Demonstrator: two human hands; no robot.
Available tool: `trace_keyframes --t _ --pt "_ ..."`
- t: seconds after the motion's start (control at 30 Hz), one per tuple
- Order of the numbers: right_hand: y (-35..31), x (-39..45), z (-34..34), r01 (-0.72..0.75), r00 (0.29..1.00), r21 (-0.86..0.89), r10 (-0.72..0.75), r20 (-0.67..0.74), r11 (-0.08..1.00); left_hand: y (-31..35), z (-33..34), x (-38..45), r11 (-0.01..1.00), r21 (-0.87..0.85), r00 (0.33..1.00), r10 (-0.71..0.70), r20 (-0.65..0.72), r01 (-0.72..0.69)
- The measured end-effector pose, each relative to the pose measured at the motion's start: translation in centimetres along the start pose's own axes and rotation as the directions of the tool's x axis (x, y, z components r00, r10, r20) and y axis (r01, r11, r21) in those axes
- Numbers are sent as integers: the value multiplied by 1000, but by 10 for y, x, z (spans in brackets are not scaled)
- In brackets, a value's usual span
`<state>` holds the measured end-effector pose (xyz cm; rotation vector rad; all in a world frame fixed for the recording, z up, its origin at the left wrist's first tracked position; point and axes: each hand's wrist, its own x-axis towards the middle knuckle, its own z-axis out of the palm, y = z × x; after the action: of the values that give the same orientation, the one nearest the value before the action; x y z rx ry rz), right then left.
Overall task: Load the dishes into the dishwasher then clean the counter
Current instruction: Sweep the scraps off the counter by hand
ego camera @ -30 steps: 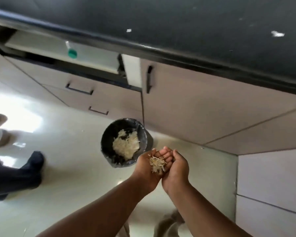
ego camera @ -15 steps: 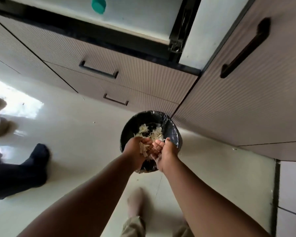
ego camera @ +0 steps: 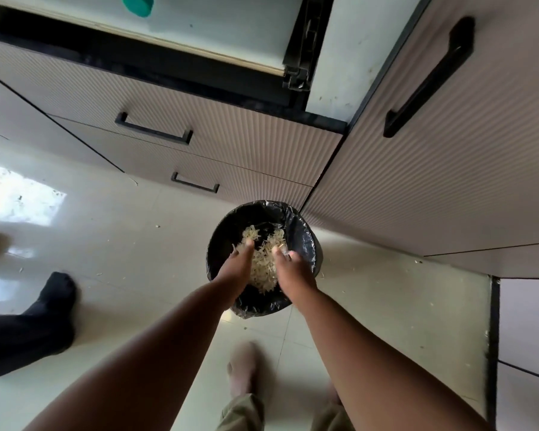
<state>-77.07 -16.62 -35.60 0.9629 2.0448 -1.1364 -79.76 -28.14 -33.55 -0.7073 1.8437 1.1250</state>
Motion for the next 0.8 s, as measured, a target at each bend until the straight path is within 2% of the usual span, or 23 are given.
trace_keyframes --t 0.03,0.07,0.13,0.2,0.4,0.53,0.6,0.63,0.7,0.77,0.8 --pt "6 -5 -2 100 995 -227 -103 -4 969 -7 3 -1 961 269 996 85 -34 -72" --pt "11 -11 -4 186 980 -405 -200 8 895 -14 5 -3 857 501 985 165 -40 -123" --pt "17 -25 -13 290 947 -563 -316 54 774 -20 11 -14 644 738 951 308 -11 -200" --pt "20 -42 -28 315 938 -585 -337 75 747 -20 16 -30 523 818 925 378 30 -239" --pt "30 -108 -101 340 911 -628 -410 37 700 7 44 -108 351 885 871 478 112 -307" --pt "35 -162 -185 354 877 -682 -481 4 640 51 84 -177 238 870 803 540 252 -433" --pt "38 -192 -234 370 850 -688 -527 -21 624 77 107 -213 120 834 697 619 361 -538" --pt "41 -207 -257 379 836 -679 -547 -40 629 91 117 -231 38 807 607 681 410 -589" --pt "44 -237 -301 394 755 -683 -640 -141 615 120 135 -265 -139 724 358 797 487 -676" --pt "46 -263 -348 415 634 -658 -718 -287 629 150 155 -299 -313 606 58 857 512 -731" --pt "50 -274 -371 427 569 -652 -746 -345 627 168 168 -316 -369 550 -37 852 522 -749"
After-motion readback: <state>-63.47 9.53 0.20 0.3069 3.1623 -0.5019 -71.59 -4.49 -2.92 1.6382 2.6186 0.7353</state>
